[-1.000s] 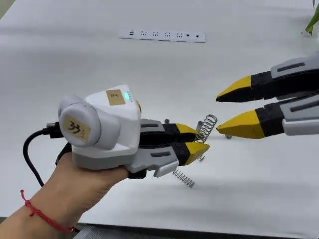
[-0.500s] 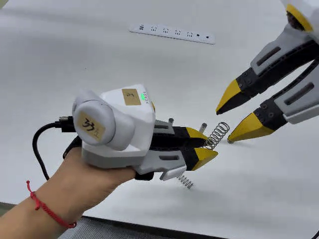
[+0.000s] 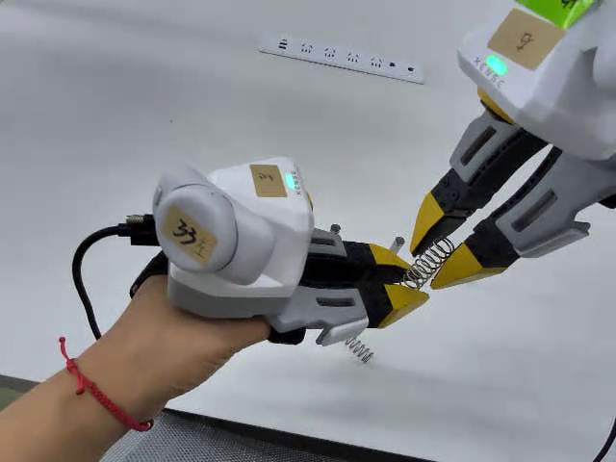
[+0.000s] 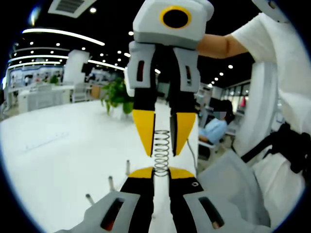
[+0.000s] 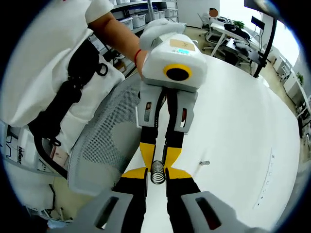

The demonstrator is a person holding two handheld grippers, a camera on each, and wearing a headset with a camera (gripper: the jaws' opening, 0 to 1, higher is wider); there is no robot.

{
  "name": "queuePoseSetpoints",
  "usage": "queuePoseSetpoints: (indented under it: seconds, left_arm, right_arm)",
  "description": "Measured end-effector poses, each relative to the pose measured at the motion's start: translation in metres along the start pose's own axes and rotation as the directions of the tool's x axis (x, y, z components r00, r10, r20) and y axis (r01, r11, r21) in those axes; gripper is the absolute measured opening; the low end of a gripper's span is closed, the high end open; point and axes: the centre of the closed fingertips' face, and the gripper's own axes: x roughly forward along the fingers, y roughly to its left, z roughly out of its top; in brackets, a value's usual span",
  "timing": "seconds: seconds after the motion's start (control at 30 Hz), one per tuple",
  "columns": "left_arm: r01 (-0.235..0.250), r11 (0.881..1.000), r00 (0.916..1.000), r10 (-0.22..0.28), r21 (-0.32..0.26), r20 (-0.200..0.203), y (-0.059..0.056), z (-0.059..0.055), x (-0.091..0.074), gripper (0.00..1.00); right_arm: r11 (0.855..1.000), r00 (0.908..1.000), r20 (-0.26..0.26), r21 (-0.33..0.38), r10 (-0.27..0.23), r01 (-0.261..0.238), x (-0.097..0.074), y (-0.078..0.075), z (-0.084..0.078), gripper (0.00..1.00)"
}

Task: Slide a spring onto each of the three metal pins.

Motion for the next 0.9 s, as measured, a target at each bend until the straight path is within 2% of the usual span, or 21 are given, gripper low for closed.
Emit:
queuePoseSetpoints:
  seconds: [0.9]
  left_arm:
    - [0.005, 1.000, 0.9999, -0.005, -0.001, 0.011, -0.0004, 0.0005, 0.0001, 0.10]
  right_arm:
    - [1.000, 0.9995, -0.030, -0.026, 0.009, -0.009, -0.0027, -0.0024, -0.0058, 0.12]
